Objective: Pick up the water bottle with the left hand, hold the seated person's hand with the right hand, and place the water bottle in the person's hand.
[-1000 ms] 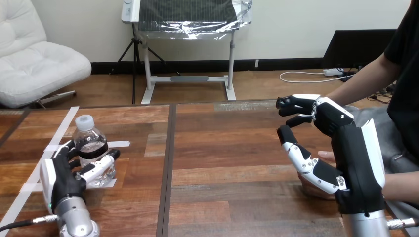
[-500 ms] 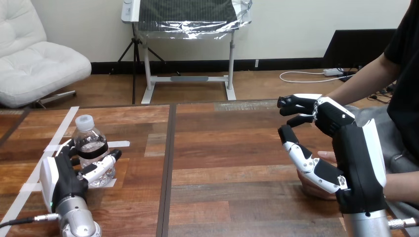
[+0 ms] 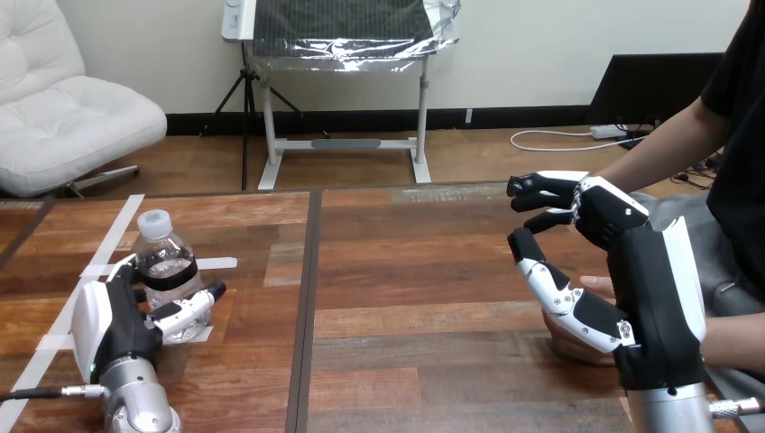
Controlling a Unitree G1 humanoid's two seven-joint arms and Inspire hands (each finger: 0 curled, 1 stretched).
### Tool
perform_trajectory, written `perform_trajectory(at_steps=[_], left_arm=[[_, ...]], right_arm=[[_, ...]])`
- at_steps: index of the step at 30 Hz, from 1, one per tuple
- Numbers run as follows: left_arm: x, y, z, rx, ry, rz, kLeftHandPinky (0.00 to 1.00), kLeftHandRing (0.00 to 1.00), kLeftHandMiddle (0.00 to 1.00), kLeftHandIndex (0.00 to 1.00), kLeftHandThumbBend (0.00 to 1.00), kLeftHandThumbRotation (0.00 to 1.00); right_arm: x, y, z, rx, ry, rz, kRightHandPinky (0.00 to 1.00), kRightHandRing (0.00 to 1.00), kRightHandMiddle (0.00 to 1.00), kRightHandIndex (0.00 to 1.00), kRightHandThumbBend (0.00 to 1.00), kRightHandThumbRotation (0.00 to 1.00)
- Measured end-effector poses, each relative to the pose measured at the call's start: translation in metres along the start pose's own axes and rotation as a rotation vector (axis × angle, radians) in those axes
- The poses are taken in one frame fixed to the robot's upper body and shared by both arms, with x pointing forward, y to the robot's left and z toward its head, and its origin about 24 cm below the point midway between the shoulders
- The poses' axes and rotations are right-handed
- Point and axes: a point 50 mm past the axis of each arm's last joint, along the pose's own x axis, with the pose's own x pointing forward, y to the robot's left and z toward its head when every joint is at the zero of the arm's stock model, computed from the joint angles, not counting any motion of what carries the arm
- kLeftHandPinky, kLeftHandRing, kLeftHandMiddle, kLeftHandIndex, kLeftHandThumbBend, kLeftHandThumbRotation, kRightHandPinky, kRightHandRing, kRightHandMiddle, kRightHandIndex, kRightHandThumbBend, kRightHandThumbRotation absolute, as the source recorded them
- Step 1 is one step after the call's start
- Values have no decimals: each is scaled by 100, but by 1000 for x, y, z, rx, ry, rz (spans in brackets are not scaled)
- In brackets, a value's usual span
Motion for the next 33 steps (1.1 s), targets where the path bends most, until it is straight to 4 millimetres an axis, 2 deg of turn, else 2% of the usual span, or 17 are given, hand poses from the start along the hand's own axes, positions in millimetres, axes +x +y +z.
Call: perform_trajectory(at_steps=[9, 19, 33], left_arm=[[-1, -1, 1, -2, -6, 17, 65, 72, 74, 73, 83, 15], [-1, 1, 4, -32, -37, 66, 49, 56, 59, 59, 83, 2], [0, 1, 8, -56, -43, 114, 42, 47, 50, 51, 78, 0]], right_arm=[[0, 0, 0, 13, -1, 2, 54, 64, 69, 63, 41, 10], [0, 0, 0, 14, -1, 4, 54, 65, 69, 63, 41, 10], [0, -2, 0, 35, 1, -5, 55, 66, 70, 63, 41, 8]])
